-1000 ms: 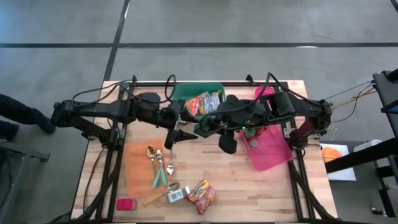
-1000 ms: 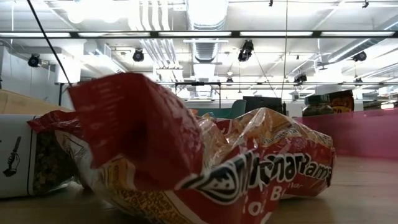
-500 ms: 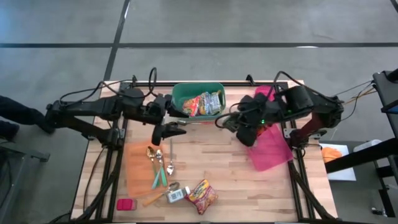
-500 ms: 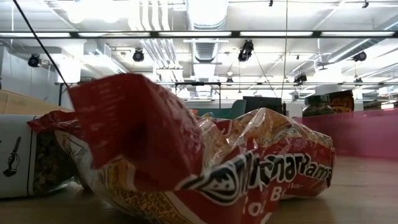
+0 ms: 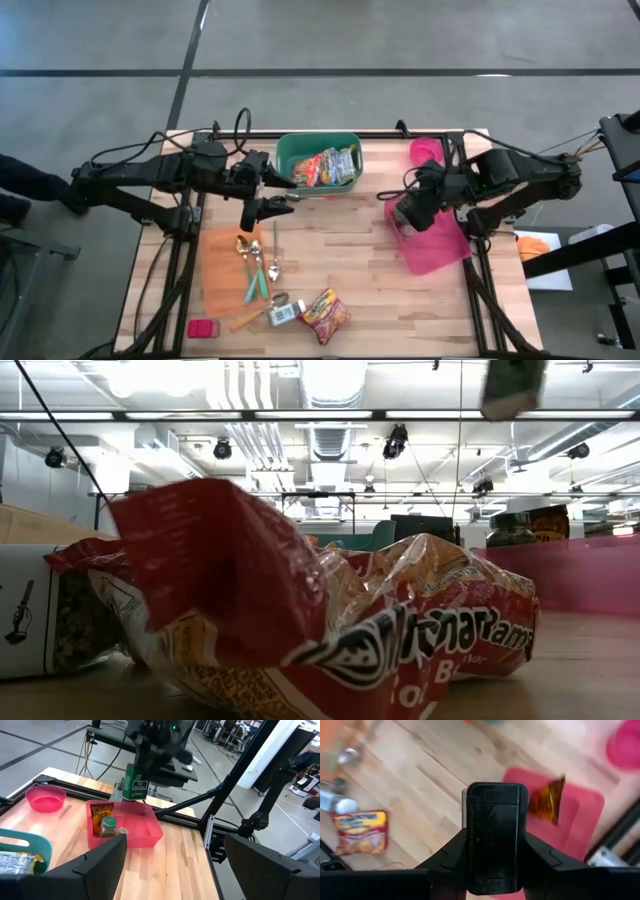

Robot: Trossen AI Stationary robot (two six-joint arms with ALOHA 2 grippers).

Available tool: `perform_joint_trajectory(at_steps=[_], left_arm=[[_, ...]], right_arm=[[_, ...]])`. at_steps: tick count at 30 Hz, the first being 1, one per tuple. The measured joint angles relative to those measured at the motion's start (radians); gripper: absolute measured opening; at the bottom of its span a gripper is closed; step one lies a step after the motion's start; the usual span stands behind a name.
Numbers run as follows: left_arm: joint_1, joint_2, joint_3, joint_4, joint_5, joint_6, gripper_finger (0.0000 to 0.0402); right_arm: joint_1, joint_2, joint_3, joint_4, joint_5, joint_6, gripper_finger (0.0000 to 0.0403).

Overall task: Pick & Place Food Item
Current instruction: Put the green spice can into the pink bin

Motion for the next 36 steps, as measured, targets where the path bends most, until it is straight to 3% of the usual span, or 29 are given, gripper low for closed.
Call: perform_joint_trajectory(at_steps=[7, 19, 27, 36], left_arm=[[0.0, 0.0, 0.0, -0.007, 0.0, -0.01, 0.0339], [0.0, 0.0, 0.0, -0.015, -0.024, -0.018, 0.0339], [0.0, 0.0, 0.0, -0.014, -0.027, -0.019, 0.0339], [0.0, 0.001, 0.0, -0.042, -0.027, -0.048, 0.0339]], right_arm=[[0.095, -0.056, -0.194, 0.027, -0.036, 0.197, 0.0118], [0.272, -0.05, -0.405, 0.09, -0.058, 0.535, 0.0118], [0.281, -0.048, -0.546, 0.249, -0.049, 0.594, 0.0118], [0.281, -0.048, -0.64, 0.294, -0.035, 0.624, 0.0118]])
